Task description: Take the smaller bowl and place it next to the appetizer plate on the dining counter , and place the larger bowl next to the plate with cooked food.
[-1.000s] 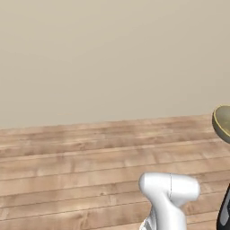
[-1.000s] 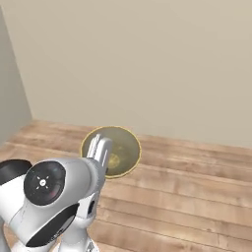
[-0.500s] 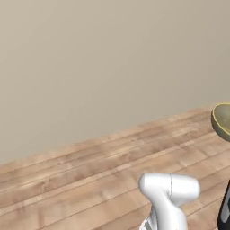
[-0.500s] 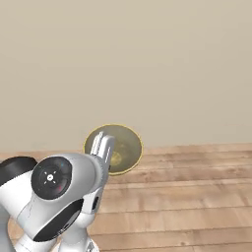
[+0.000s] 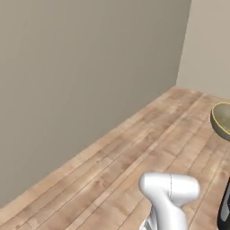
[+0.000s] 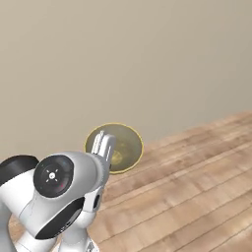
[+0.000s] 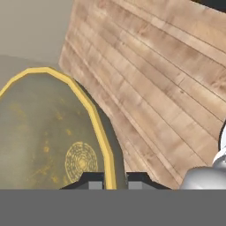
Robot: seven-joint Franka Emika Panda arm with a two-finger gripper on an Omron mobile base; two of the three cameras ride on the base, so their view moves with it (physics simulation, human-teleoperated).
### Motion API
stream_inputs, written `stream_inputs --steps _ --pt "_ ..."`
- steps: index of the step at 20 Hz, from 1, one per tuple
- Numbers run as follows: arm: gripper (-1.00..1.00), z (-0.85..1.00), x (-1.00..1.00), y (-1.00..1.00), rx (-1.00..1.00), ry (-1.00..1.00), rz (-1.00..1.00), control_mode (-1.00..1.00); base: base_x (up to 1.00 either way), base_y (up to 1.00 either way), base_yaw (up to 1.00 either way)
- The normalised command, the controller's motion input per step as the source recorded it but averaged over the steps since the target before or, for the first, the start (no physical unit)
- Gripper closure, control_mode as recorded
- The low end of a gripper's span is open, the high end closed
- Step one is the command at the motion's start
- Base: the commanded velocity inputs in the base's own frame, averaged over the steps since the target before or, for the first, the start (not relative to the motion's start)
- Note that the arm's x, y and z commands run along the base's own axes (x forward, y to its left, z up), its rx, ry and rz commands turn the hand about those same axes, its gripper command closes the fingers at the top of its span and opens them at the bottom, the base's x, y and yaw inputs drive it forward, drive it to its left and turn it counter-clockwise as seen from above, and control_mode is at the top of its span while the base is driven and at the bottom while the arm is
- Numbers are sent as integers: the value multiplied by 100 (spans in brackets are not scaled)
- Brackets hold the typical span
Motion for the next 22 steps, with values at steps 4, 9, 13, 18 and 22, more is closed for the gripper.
stream_inputs --steps 4,9,13,18,22 --pt "100 0 0 0 0 0 0 100 100 69 -65" --pt "100 0 0 0 0 0 0 100 99 61 -64" --pt "100 0 0 0 0 0 0 100 97 49 -69" --pt "100 0 0 0 0 0 0 100 90 47 -72" --pt "100 0 0 0 0 0 0 100 98 65 -60"
